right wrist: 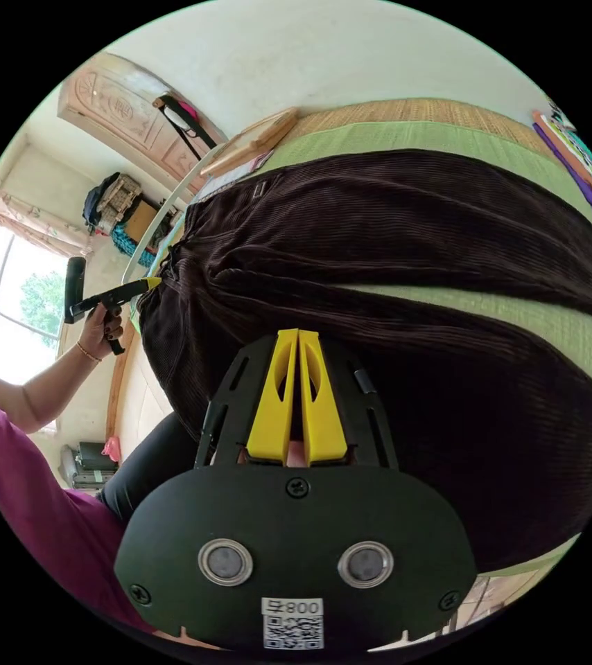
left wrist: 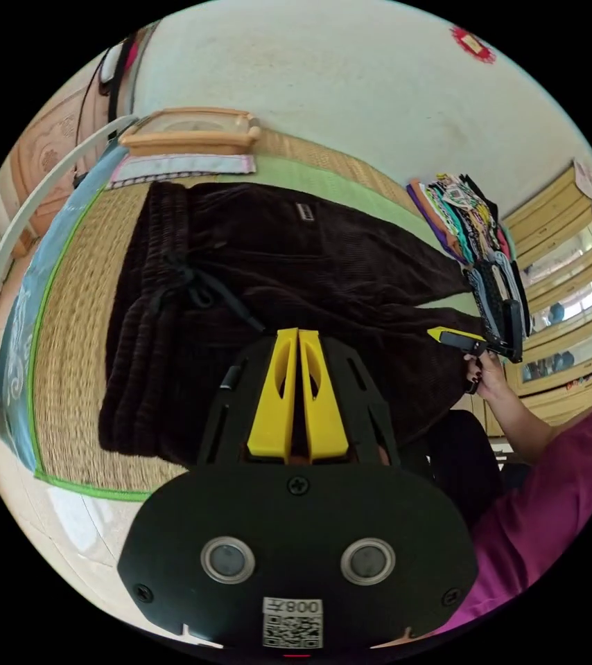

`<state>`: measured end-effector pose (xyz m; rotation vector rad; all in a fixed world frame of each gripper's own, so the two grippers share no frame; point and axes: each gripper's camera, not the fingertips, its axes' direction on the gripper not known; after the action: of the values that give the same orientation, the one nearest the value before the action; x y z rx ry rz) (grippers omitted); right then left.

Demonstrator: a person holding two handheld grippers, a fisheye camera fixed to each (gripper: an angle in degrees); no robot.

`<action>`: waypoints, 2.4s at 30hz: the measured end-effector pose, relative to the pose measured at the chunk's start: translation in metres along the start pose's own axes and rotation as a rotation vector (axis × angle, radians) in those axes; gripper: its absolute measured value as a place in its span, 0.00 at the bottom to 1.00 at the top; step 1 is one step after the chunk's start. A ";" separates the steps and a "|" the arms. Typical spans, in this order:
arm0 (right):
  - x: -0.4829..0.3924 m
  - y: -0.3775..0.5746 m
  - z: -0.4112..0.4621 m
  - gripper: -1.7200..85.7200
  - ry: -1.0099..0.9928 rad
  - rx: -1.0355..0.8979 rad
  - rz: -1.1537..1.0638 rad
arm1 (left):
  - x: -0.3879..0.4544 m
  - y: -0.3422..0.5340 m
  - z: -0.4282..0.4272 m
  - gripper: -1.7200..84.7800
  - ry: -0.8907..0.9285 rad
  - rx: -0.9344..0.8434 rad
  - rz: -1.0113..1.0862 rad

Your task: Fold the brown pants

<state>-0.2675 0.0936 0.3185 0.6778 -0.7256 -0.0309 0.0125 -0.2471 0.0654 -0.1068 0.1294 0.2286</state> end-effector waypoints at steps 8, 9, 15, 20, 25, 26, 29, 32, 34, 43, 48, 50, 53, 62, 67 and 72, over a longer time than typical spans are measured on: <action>0.132 0.040 -0.143 0.04 0.285 0.258 0.225 | 0.162 -0.126 0.113 0.07 0.235 -0.054 0.385; 0.145 0.039 -0.154 0.04 0.307 0.275 0.237 | 0.188 -0.147 0.132 0.07 0.244 -0.057 0.444; 0.267 0.017 -0.230 0.10 0.519 0.313 0.349 | 0.302 -0.251 0.225 0.10 0.220 -0.087 0.610; 0.340 0.002 -0.245 0.11 0.587 0.265 0.393 | 0.370 -0.324 0.294 0.11 0.196 -0.113 0.622; 0.367 0.009 -0.253 0.10 0.597 0.269 0.402 | 0.425 -0.365 0.361 0.12 0.096 -0.214 0.647; 0.371 0.012 -0.255 0.10 0.579 0.279 0.395 | 0.430 -0.365 0.367 0.12 0.081 -0.234 0.660; 0.377 0.017 -0.263 0.09 0.537 0.286 0.371 | 0.454 -0.362 0.379 0.10 -0.021 -0.204 0.715; 0.377 0.019 -0.278 0.06 0.537 0.277 0.358 | 0.474 -0.364 0.381 0.07 -0.038 -0.215 0.760; 0.365 0.024 -0.298 0.05 0.543 0.310 0.325 | 0.486 -0.366 0.370 0.07 -0.007 -0.169 0.762; 0.375 0.050 -0.348 0.03 0.506 0.302 0.388 | 0.504 -0.368 0.379 0.08 0.023 -0.190 0.685; 0.334 0.090 -0.371 0.06 0.561 0.305 0.347 | 0.510 -0.325 0.347 0.10 0.350 -0.207 0.774; 0.310 0.126 -0.366 0.09 0.616 0.248 0.334 | 0.513 -0.295 0.343 0.11 0.393 -0.291 0.840; 0.298 0.164 -0.349 0.09 0.710 0.136 0.382 | 0.512 -0.247 0.342 0.12 0.307 -0.393 0.943; 0.306 0.169 -0.378 0.04 0.647 0.131 0.464 | 0.492 -0.218 0.324 0.06 0.245 -0.403 0.894; 0.329 0.163 -0.380 0.03 0.612 0.082 0.515 | 0.469 -0.210 0.323 0.08 0.205 -0.403 0.836; 0.325 0.163 -0.397 0.04 0.614 0.159 0.575 | 0.422 -0.202 0.275 0.10 0.279 -0.301 0.719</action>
<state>0.1926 0.3627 0.3921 0.5639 -0.3050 0.7394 0.4990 -0.3168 0.2961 -0.3929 0.4110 0.9530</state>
